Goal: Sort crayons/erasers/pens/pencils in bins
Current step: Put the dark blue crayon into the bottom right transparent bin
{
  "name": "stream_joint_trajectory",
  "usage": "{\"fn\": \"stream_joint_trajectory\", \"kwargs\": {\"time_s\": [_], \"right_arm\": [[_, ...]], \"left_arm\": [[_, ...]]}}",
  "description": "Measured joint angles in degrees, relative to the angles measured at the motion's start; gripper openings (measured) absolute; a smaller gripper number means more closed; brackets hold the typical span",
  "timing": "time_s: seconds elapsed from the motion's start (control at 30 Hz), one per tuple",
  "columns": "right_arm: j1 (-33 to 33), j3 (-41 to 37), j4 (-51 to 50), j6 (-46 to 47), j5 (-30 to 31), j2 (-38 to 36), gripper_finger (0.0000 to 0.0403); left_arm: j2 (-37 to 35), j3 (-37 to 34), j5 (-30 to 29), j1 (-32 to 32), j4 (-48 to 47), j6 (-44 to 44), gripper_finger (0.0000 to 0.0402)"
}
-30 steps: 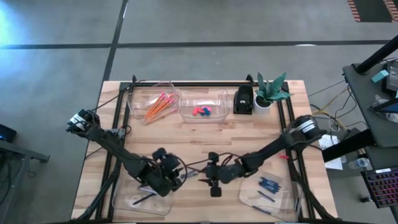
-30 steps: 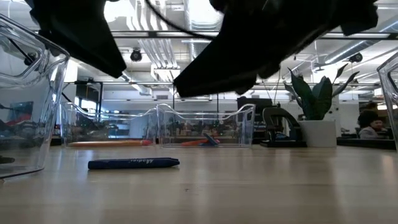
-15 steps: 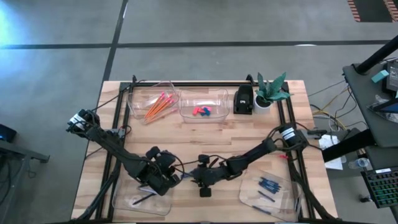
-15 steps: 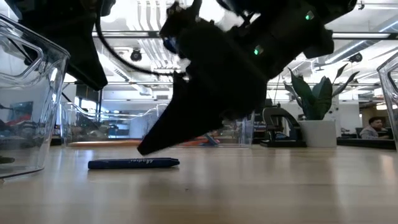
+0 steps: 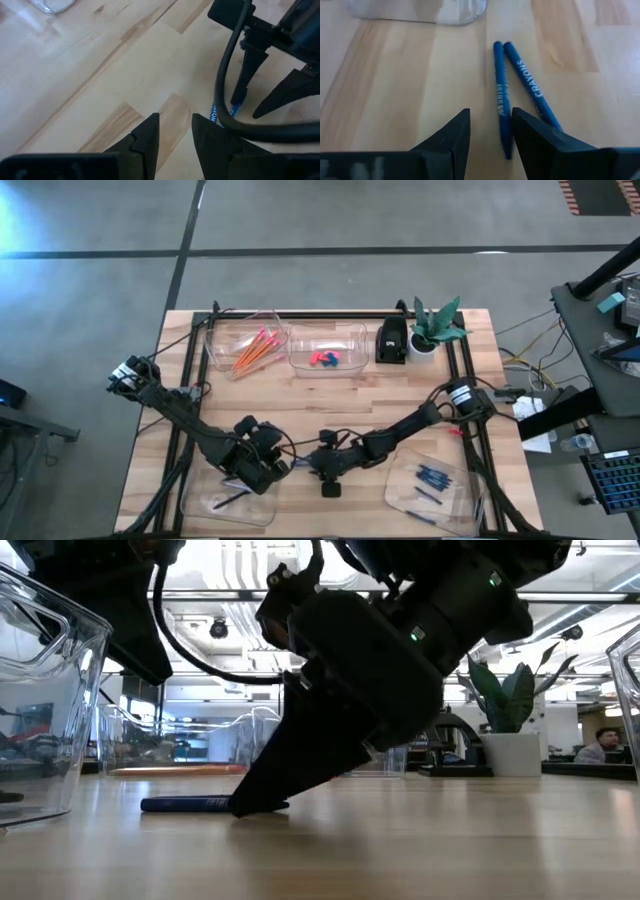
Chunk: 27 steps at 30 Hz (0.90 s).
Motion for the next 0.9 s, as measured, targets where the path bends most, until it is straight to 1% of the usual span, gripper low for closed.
{"fn": "stream_joint_trajectory", "kwargs": {"time_s": [0.33, 0.43, 0.7, 0.8, 0.9], "right_arm": [[0.00, 0.11, -0.74, 3.14, 0.30, 1.17, 0.0132], [-0.02, 0.11, -0.92, 3.18, 0.36, 1.21, 0.0112], [0.30, 0.07, -1.15, 3.11, 0.72, 1.30, 0.0031], [0.65, 0.07, -1.14, 2.44, 0.80, 1.31, 0.0018], [0.92, 0.07, -1.15, 2.24, 0.76, 1.21, 0.0019]], "left_arm": [[0.00, 0.00, 0.00, 0.00, 0.08, 0.05, 0.0101], [0.00, 0.00, -0.01, 0.00, 0.09, 0.13, 0.0101], [0.00, 0.00, -0.01, 0.02, 0.09, 0.31, 0.0101], [0.00, 0.00, -0.01, -0.04, 0.11, 0.32, 0.0101], [0.02, 0.00, -0.01, -0.07, 0.12, 0.32, 0.0101]]}}
